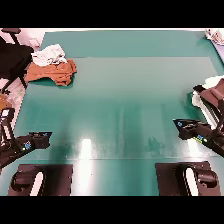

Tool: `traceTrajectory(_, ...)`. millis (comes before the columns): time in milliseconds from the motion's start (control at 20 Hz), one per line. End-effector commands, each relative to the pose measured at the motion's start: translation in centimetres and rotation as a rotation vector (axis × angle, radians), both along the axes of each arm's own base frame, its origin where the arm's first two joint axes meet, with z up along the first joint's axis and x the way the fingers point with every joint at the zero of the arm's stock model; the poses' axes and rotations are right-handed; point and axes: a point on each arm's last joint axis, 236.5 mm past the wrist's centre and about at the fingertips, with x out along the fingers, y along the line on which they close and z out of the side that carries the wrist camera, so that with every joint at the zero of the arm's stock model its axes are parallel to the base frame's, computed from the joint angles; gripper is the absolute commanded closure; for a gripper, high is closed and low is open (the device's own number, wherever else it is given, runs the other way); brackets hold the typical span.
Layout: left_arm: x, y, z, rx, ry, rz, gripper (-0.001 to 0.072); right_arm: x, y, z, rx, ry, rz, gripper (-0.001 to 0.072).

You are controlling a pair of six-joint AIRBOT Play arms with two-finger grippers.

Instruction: Fold the shirts.

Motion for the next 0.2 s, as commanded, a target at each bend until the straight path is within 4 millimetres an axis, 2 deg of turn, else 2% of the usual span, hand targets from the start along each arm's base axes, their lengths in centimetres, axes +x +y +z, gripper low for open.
traceTrajectory(0, -0.04, 0.0, -0.04, 0.0, 0.002, 0.0, 0.0681, -0.49, -0.97, 0.36, -0.007, -0.015, -0.052, 0.0531)
traceTrajectory(150, -0.03, 0.0, -0.05, 0.0, 0.002, 0.0, 0.0681, -0.56, -1.71, 0.67, -0.012, -0.03, -0.091, 0.0531)
